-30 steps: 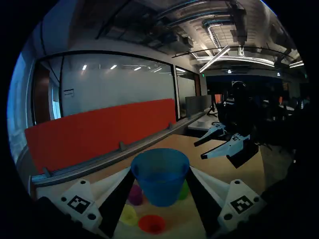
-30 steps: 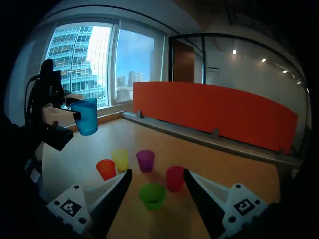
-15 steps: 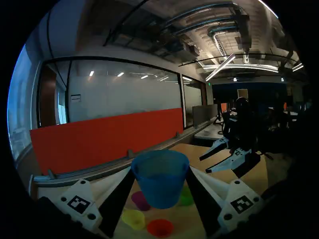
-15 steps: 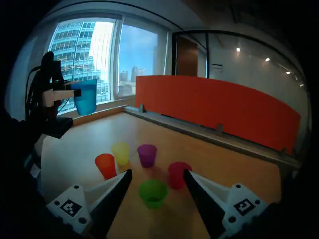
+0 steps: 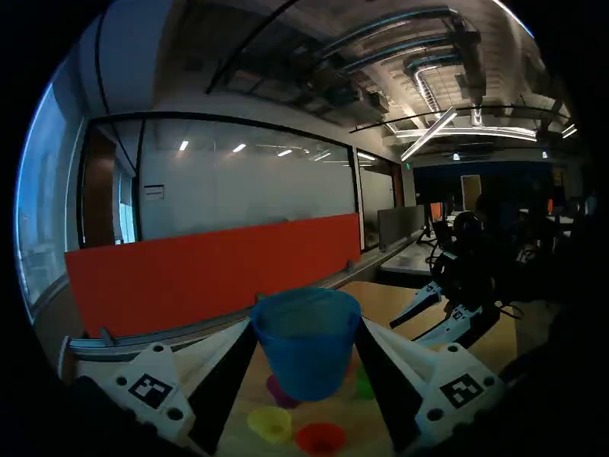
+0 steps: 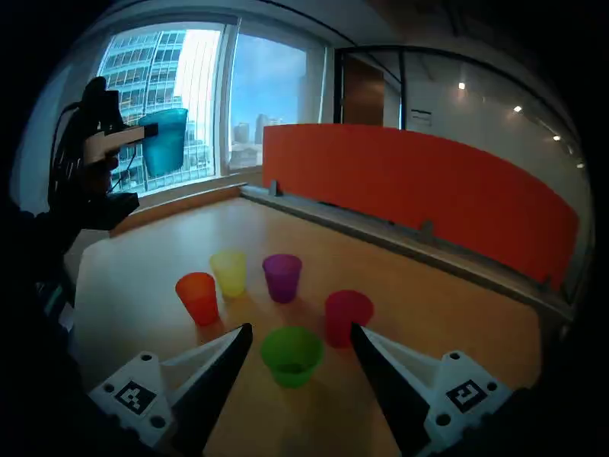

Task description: Pour water

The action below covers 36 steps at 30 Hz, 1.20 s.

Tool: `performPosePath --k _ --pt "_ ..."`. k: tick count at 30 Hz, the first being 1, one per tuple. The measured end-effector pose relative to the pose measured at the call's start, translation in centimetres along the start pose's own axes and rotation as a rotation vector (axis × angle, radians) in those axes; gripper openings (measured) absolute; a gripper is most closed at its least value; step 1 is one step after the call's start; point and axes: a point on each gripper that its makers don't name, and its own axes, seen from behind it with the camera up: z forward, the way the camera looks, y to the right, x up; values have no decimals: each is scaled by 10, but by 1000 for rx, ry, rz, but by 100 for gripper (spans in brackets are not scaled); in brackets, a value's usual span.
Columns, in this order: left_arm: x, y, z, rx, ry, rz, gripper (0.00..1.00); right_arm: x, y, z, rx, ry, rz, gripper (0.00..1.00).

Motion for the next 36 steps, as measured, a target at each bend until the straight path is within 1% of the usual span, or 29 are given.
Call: performPosePath --k 6,14,20,29,36 --pt "-1 -5 -2 6 -11 10 86 -19 -2 11 14 -45 -7 99" --pt "-7 -5 -2 3 -30 24 86 -45 -10 30 36 -103 0 99" --pt "-10 -6 0 5 -35 26 86 -59 -10 41 37 -136 -1 99" --pt "-15 -10 1 9 -43 28 86 -72 -8 53 36 -164 -2 99" --pt "-17 -13 1 13 -45 27 86 -76 -9 67 38 -174 -3 99"
